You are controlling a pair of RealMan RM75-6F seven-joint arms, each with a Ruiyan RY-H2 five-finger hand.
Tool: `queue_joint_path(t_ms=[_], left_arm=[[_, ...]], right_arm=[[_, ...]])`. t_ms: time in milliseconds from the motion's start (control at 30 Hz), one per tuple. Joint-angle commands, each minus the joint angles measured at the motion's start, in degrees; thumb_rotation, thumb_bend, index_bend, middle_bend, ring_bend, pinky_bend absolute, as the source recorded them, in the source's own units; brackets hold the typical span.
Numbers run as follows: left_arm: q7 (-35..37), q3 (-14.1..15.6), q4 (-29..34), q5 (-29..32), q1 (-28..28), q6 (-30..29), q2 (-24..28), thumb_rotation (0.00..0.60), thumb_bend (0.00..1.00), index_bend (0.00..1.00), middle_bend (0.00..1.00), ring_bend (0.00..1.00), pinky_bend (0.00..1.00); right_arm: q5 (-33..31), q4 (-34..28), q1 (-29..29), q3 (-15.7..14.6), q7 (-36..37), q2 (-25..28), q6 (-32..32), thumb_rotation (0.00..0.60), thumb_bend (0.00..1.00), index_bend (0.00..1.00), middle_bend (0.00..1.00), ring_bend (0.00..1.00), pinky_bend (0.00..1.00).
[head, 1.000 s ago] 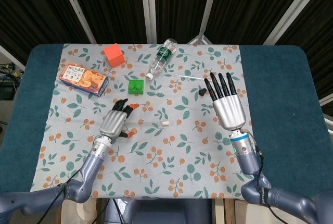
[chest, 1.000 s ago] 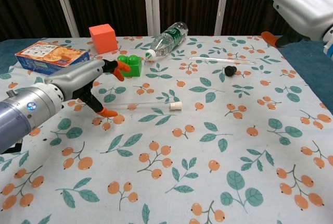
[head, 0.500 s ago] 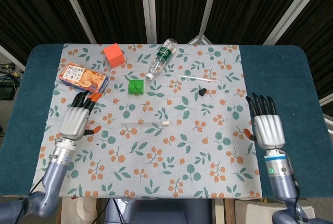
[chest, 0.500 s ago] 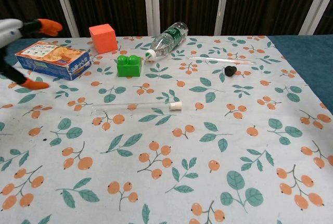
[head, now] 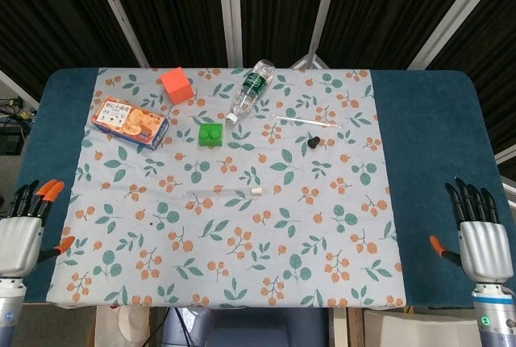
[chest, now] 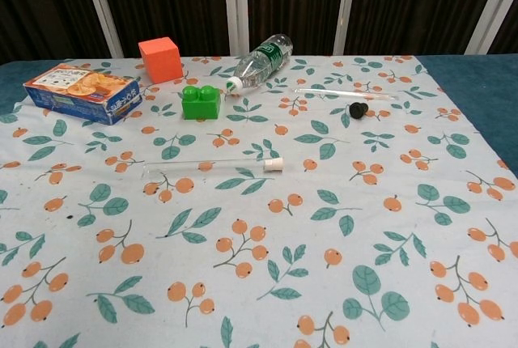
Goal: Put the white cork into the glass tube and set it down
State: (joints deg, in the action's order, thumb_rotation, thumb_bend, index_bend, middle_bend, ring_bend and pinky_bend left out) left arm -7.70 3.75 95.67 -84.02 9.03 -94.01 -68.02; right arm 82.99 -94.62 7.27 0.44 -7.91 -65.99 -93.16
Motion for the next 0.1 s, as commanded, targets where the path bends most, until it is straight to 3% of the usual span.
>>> queue_joint_path(t_ms=[33, 100], left_arm=[[3.0, 0.8, -1.8, -1.4, -2.6, -2.5, 1.7, 0.600, 0.10, 0.08, 0.09, 0.00, 0.00], [4.4, 0.1, -2.3, -0.8, -3.2, -2.9, 2.0, 0.600, 0.10, 0.08, 0.08, 0.00, 0.00]], right_arm=[[1.8, 2.1, -1.4, 0.0, 1.8, -0.5, -1.8, 0.600, 0.24, 0.00, 0.00, 0.00, 0.00], [2.0, 3.0, -1.5, -0.1, 1.5, -1.0, -1.3, 0.600, 0.24, 0.00, 0.00, 0.00, 0.00]])
